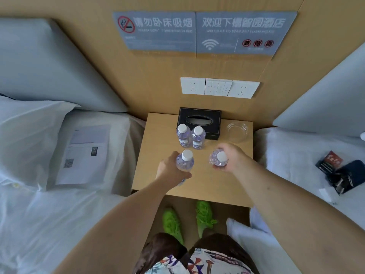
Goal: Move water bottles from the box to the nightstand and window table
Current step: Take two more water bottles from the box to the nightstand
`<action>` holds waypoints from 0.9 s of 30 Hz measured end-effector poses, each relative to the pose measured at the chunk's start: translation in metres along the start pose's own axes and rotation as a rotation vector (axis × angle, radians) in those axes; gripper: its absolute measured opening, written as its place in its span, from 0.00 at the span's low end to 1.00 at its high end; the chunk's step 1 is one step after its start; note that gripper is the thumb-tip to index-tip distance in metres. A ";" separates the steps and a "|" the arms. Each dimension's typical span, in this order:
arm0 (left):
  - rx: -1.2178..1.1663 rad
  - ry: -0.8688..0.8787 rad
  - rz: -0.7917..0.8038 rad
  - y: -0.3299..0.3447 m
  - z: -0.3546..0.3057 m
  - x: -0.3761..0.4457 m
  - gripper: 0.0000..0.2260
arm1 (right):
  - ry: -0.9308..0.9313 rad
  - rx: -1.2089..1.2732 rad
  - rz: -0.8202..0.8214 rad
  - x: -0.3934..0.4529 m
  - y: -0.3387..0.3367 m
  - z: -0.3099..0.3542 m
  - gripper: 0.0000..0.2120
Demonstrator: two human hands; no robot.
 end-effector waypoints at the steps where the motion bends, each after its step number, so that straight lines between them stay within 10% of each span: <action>1: -0.014 -0.013 0.004 0.002 0.003 0.008 0.26 | -0.006 0.015 -0.008 0.008 0.001 0.006 0.03; 22: -0.131 0.033 -0.063 0.007 0.032 0.095 0.30 | -0.122 0.249 -0.055 0.059 0.013 0.038 0.21; 27: -0.191 0.044 -0.118 0.009 0.026 0.095 0.26 | -0.135 0.272 -0.144 0.060 0.014 0.005 0.10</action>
Point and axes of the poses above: each hand's wrist, its own x-axis towards the middle knuckle, its own y-axis out of the palm, z = x × y, the point moved 8 cm from there along x, towards the middle knuckle, and after that the axes turned 6 degrees about z, right-handed, at the moved point
